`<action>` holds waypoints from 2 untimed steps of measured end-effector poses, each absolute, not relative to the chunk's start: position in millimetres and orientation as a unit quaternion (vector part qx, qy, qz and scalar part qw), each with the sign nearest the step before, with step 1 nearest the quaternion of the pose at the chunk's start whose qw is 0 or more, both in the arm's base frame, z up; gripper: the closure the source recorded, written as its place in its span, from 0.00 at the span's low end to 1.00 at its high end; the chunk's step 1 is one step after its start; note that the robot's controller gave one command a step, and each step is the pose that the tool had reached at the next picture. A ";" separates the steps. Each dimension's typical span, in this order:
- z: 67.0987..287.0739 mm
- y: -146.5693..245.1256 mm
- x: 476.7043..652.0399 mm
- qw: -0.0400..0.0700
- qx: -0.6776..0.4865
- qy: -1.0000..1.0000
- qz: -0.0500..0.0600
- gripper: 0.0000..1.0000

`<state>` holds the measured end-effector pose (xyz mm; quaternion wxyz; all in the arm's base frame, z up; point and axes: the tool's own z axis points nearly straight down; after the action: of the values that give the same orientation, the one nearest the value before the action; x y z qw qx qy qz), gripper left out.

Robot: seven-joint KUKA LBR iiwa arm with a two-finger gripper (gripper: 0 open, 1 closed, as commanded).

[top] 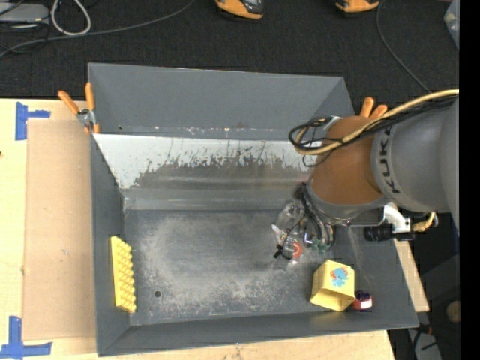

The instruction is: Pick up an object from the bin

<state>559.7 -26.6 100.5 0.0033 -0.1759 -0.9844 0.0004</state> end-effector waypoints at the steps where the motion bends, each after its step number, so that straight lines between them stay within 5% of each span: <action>1: 71.6 23.5 623.4 -0.012 -0.062 -0.998 -0.003 0.00; 2: 70.7 -62.6 564.9 0.002 -0.221 -0.975 0.003 1.00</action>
Offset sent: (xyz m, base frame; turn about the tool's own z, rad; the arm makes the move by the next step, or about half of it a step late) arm 0.0048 -0.0344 -0.0305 0.0911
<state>564.9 -62.6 70.7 0.0017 -0.2208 -0.9753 0.0027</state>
